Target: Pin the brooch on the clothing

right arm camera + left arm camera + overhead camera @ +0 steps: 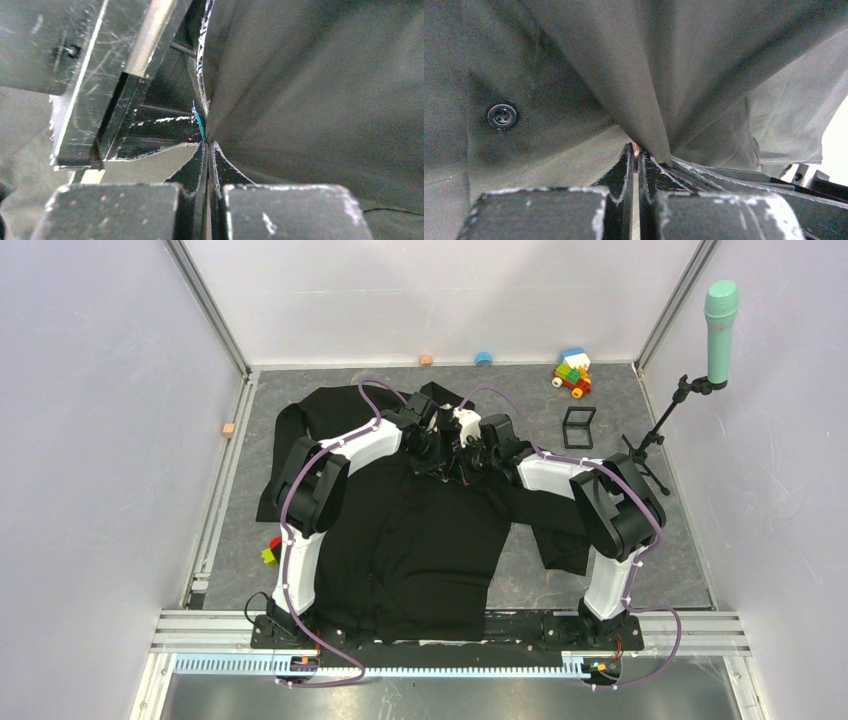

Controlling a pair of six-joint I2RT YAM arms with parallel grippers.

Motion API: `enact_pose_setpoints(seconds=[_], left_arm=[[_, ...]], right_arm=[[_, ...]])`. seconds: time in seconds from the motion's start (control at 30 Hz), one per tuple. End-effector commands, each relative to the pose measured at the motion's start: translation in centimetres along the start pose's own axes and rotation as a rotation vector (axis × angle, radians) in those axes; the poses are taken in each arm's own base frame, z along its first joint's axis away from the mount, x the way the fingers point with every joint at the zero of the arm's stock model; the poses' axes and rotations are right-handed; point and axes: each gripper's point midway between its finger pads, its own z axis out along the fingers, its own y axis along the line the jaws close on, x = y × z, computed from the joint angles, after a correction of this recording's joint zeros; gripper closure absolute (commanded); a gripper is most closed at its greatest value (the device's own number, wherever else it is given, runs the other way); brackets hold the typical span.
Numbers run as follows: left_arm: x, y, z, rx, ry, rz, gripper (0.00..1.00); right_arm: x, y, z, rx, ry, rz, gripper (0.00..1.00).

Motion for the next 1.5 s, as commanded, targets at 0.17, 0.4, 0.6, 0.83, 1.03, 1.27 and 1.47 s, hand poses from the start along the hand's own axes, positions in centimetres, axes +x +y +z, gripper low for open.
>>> enact_pose_setpoints(seconds=[0.17,0.4,0.6,0.83,1.03,1.27,1.47], left_arm=[[0.2,-0.7,0.0,0.061,-0.017,0.022,0.98],[0.0,-1.4,-0.6,0.137,-0.052,0.049,0.98],[-0.9,-1.8,-1.8,0.208,-0.107,0.066,0.98],[-0.6,-0.9,-2.4,0.252,-0.101,0.107,0.98],[-0.2,0.1,-3.3,0.323,-0.092,0.135,0.98],[1.0,-1.3,-4.6,0.446,-0.071,0.198,0.98],[0.4,-3.4,-6.9,0.531,-0.119,0.209,0.98]], right_arm=[[2.9,0.0,1.1,-0.034,0.051,0.024,1.0],[4.0,-0.1,1.5,-0.04,0.075,0.035,1.0],[4.0,0.1,1.1,-0.044,0.074,0.031,1.0],[2.0,0.5,-1.1,-0.037,0.016,0.012,0.67],[-0.6,0.5,-6.3,-0.021,-0.099,-0.005,0.37],[-2.6,-0.7,-11.1,0.02,-0.211,-0.006,0.26],[-3.6,-1.3,-12.4,0.047,-0.245,-0.011,0.25]])
